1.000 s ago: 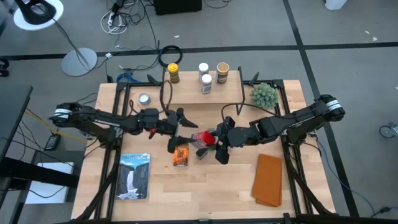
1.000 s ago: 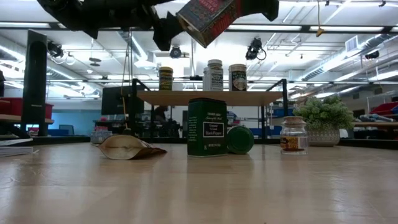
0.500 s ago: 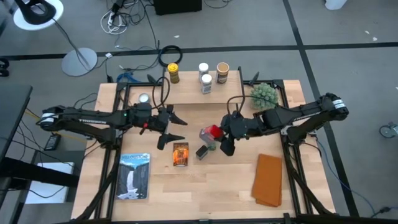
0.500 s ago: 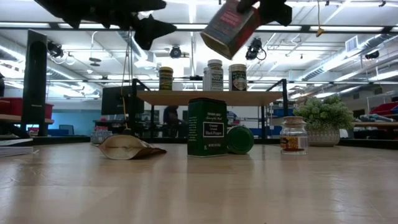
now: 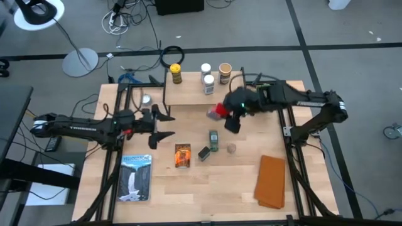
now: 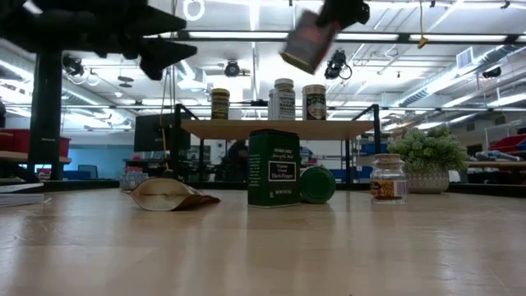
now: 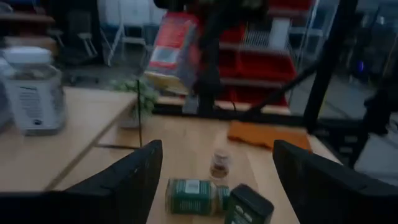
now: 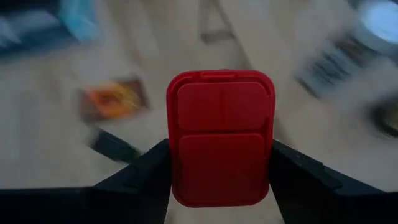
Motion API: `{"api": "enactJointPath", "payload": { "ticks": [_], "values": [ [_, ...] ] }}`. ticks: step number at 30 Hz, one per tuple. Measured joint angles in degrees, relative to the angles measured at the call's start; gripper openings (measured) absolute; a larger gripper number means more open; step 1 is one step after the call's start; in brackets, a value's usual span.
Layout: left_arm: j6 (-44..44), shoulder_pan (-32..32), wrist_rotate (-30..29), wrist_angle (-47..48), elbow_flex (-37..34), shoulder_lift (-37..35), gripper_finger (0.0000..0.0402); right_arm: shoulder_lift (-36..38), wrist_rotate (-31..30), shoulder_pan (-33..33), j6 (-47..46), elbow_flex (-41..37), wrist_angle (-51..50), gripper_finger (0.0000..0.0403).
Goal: Shelf spices
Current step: Put the red can seasoning on the shelf
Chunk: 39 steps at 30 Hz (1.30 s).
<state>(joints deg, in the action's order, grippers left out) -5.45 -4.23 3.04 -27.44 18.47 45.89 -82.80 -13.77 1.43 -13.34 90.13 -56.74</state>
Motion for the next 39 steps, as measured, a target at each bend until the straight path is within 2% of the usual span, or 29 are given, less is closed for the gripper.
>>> {"api": "enactJointPath", "payload": {
  "ticks": [3,9,16,20,29,39],
  "values": [
    [0.1,0.0,-0.3,-5.0,-3.6,-3.1,0.0309,-2.2,-0.1,5.2,3.9,4.0,-7.8,0.0229],
    [0.3,0.1,-0.3,-8.3,-5.1,-4.8,0.0309,-6.2,0.0,15.1,12.1,9.2,-13.4,0.0229],
    [0.5,0.0,-0.6,-7.1,-5.1,-4.7,0.0309,-9.0,0.5,24.5,17.6,9.8,-19.4,0.023],
    [0.7,0.0,-2.0,-7.4,-5.1,-4.7,0.0309,-9.6,2.1,28.1,19.9,9.8,-19.0,0.0231],
    [0.9,-1.3,-4.0,-7.0,-5.1,-4.7,0.0309,-10.1,5.0,32.8,27.1,9.0,-17.2,0.0234],
    [0.8,-1.5,-4.1,-6.9,-5.1,-4.7,0.0309,-10.1,6.5,33.2,29.0,8.4,-15.3,0.027]
  ]
}}
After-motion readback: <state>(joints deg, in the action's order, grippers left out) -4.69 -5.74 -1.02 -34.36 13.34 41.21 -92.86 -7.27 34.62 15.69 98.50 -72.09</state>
